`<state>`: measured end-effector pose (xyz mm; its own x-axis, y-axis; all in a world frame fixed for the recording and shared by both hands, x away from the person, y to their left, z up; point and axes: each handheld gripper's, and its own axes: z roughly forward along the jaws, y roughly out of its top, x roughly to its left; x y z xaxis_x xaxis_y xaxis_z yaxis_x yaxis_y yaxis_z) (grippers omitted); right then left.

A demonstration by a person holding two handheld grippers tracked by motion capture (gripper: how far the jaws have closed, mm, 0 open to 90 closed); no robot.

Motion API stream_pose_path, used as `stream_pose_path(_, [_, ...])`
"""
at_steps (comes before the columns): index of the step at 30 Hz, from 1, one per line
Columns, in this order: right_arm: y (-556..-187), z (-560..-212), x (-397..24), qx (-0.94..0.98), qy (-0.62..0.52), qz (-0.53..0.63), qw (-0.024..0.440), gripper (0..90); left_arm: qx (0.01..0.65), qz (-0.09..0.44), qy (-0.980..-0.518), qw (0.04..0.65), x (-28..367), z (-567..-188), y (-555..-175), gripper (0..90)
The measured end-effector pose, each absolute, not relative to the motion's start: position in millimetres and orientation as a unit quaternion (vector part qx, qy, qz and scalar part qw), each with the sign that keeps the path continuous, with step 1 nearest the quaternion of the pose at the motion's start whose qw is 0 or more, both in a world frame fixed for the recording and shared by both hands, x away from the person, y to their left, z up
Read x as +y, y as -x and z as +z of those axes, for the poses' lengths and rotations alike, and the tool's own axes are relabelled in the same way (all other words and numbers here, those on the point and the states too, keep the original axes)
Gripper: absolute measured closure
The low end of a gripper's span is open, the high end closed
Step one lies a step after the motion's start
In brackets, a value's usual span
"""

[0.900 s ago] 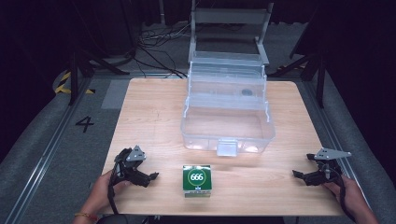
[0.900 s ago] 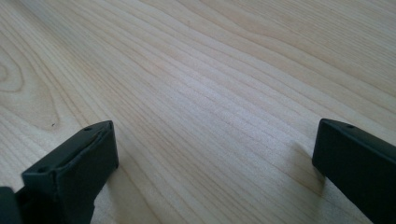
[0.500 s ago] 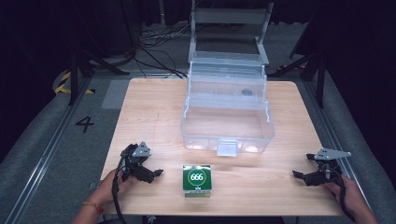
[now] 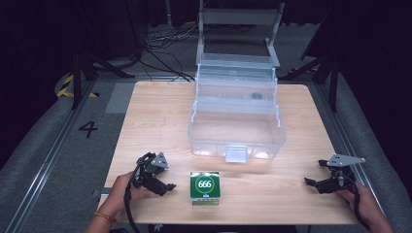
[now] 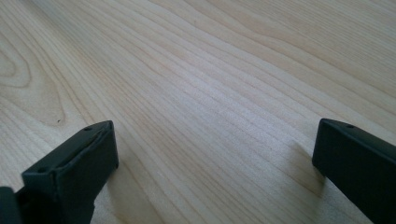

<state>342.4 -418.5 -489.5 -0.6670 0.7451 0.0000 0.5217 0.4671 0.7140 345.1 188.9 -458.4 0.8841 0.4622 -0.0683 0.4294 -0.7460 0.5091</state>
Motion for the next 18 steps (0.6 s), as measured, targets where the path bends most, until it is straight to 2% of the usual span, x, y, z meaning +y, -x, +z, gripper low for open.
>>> stream_pose_path(4, [-342, -489, -418, 0.842, -0.375, 0.354, 0.157, 0.7, 0.236, 0.03, -0.925, 0.297, 189, -446, -337, 17.9])
stream_pose_path(14, [-342, -489, -418, 0.842, -0.375, 0.354, 0.156, 0.6, 0.209, 0.057, -0.927, 0.306, 178, -416, -320, 16.2])
stream_pose_path(18, [-342, -489, -418, 0.842, -0.374, 0.354, 0.156, 0.6, 0.192, 0.052, -0.928, 0.315, 169, -408, -316, 15.9])
